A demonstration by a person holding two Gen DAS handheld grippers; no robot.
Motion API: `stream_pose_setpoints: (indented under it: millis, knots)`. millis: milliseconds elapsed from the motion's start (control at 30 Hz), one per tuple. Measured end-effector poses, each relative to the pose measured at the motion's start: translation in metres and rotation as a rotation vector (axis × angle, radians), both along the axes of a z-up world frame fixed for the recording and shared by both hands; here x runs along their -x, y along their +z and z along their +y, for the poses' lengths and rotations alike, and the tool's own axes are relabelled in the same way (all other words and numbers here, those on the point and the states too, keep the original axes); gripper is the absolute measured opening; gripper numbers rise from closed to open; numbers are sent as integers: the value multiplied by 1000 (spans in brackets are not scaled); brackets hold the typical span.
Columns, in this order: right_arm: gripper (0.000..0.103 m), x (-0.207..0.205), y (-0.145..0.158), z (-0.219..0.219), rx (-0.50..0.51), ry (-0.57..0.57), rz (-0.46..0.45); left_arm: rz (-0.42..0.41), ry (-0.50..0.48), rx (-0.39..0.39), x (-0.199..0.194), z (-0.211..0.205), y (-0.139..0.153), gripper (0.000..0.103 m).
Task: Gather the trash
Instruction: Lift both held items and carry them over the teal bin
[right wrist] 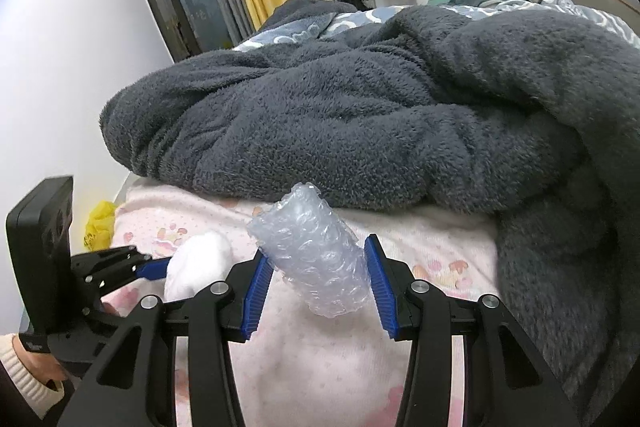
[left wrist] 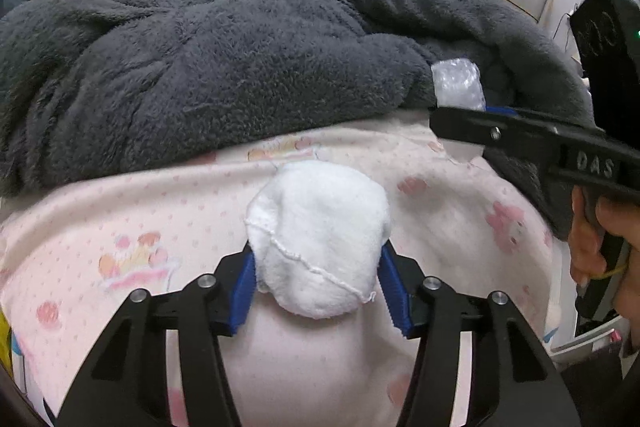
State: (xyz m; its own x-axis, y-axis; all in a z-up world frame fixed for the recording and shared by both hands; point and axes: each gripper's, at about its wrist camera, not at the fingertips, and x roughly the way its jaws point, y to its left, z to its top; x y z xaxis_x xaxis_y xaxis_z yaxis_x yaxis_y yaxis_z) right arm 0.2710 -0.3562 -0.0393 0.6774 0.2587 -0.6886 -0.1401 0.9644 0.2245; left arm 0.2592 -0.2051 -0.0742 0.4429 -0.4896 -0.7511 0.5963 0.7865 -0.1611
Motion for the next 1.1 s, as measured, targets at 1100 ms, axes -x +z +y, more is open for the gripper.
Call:
stream_pose_setpoints:
  millis: [1100]
  knots:
    - [47,119,13,120,-33,101,-14,-93,235,-25,120,135,42,58]
